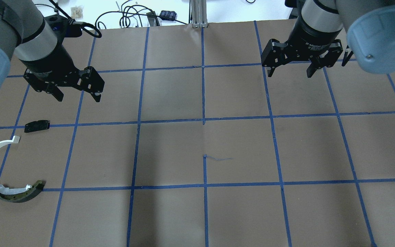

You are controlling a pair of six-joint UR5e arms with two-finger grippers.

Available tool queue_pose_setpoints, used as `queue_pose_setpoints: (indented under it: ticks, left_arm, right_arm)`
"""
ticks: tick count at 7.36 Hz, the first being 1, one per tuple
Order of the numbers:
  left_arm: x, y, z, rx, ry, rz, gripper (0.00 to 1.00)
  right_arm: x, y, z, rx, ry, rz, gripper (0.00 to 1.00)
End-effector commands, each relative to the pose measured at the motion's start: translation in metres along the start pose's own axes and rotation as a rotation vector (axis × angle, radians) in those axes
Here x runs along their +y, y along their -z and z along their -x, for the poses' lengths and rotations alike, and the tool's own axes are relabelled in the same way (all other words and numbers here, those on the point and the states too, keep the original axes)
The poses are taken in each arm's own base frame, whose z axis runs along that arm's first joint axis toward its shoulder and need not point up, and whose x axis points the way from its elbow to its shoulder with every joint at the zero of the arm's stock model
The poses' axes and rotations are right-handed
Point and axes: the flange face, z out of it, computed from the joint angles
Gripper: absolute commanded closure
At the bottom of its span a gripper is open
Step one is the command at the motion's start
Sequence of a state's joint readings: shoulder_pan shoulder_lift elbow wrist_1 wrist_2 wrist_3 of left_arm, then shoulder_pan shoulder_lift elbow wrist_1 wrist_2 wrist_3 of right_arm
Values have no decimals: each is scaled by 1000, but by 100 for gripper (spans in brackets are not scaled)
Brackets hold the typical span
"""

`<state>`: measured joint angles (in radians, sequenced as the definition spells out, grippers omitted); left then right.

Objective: Place bearing gear from tray to pile

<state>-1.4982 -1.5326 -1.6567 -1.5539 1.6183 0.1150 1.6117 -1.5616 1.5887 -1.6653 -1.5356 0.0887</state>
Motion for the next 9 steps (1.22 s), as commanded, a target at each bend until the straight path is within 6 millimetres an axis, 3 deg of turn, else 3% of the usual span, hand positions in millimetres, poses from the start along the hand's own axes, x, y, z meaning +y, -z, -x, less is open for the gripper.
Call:
queue_pose_setpoints:
  ticks: [1,4,6,8,9]
  left_arm:
    - [-1,-1,0,0,-1,1,0]
    - [-2,-1,0,3,1,-2,0]
    - [0,3,-1,11,2,-12,0]
    - [9,9,-3,11,-2,-6,0]
    - [10,8,-10,10,-16,-2,0]
  right_arm:
    - [0,-1,0,-1,0,2,0]
    - [-2,-1,-1,9,19,-1,0]
    - [-9,1,-29,33,-9,10,0]
    - [-20,28,-105,61,48,57,2]
    - [-22,32,-164,61,102,89,3]
